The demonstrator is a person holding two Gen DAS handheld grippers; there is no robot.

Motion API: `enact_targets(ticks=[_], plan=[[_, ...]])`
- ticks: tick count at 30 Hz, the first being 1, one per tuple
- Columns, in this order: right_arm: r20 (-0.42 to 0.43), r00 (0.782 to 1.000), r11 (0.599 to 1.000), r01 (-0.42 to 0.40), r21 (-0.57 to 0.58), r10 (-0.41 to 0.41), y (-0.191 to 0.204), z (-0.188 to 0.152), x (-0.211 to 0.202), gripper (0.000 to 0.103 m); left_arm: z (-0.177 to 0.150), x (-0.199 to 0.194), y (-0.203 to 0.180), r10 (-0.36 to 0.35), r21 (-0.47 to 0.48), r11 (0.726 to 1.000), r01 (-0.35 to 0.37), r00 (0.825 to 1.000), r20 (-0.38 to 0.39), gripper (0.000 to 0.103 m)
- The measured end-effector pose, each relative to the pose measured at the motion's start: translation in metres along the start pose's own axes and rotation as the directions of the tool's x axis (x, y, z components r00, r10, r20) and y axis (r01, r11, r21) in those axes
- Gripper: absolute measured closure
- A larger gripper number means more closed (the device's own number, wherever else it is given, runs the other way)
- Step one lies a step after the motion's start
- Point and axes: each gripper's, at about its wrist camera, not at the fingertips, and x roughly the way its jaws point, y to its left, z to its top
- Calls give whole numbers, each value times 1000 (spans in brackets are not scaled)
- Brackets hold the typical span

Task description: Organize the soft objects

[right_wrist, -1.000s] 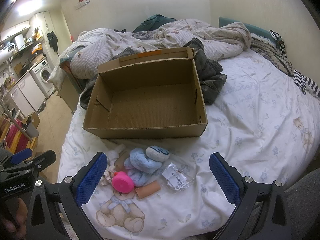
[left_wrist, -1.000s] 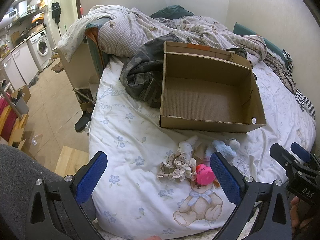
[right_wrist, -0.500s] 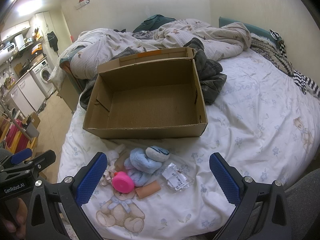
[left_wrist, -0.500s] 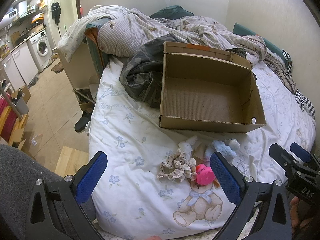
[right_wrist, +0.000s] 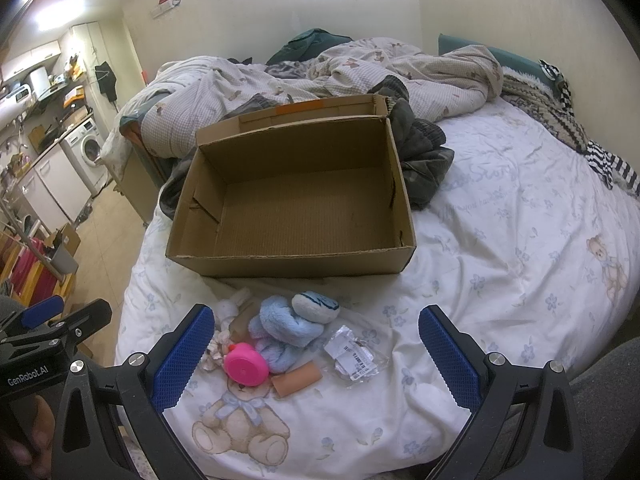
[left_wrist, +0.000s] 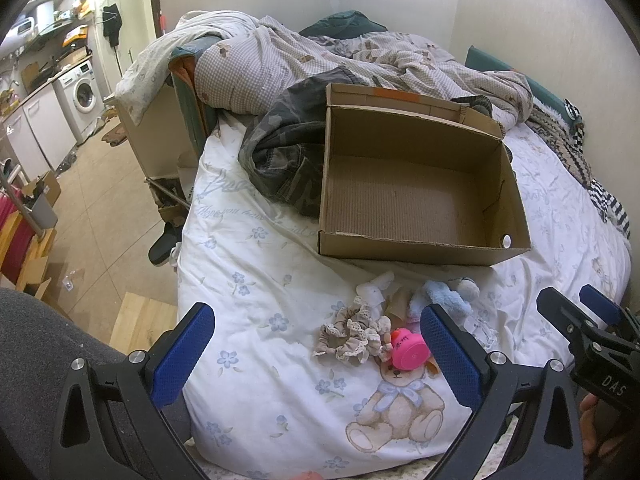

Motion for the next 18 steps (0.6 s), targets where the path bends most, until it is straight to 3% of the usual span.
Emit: enact_targets(ticks=[10,18], plan=[[2,1000,1000,-14,18,14,-3,3,-5,0,3,-2,0,3,-13,1000,-3,1000,-5,0],[-50,995,995,-86,44,88,-13,24,-4,0,17,-6,-3,9,14,1000,-8,1000,-21,0]])
